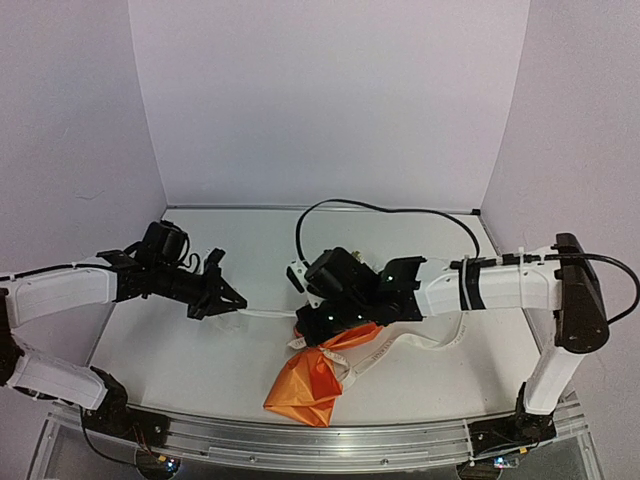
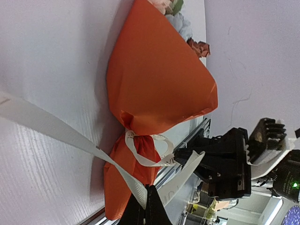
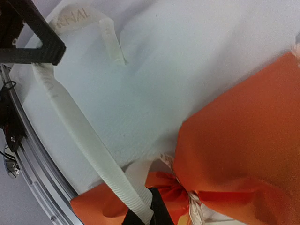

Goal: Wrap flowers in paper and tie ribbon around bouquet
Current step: Place the left side of the half-tied ribbon on the folded bouquet.

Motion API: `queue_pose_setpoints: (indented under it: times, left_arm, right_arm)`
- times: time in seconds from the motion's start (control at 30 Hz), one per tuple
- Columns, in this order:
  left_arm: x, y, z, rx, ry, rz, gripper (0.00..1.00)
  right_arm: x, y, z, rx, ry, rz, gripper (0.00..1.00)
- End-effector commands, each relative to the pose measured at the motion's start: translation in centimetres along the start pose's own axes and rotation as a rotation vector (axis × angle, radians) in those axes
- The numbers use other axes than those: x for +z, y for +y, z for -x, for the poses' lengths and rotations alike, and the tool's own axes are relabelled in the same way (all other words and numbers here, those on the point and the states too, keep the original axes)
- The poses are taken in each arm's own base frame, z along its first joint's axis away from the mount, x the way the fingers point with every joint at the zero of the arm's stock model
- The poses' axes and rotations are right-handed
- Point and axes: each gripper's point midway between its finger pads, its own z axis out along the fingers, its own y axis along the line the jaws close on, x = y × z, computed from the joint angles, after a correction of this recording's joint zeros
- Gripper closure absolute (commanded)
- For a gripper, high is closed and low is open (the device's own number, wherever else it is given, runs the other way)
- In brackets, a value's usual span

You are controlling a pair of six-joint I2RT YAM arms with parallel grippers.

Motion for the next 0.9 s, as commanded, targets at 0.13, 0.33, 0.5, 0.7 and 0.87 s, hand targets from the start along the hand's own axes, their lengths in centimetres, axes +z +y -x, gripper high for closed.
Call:
queue_pose_setpoints:
  times: [0.13, 0.33, 0.5, 0.7, 0.87]
  left_arm:
    - [4.6, -0.3, -0.7, 0.081, 0.071, -0.012, 1.00]
    - [7.0, 0.6, -0.8, 0.059, 0.093, 0.006, 1.00]
    - [8.3, 1.4, -0.7, 0.034, 0.094, 0.015, 1.00]
    - [10.6, 1.6, 0.9, 0.038, 0.098, 0.033, 1.00]
    - [13.2, 1.5, 1.7, 0.040, 0.145, 0.031, 1.00]
  right_arm:
    - [-1.8, -7.3, -6.2, 0.067, 0.079, -0.262, 1.00]
    - [0.0, -9.8, -8.0, -0.047, 0.146, -0.236, 1.00]
    - [1.3, -11.7, -7.7, -0.064, 0.186, -0.176, 1.00]
    - [2.7, -13.4, -4.5, -0.122, 0.196, -0.154, 1.00]
    - [3.2, -15.3, -2.5, -0.122, 0.218, -0.167, 1.00]
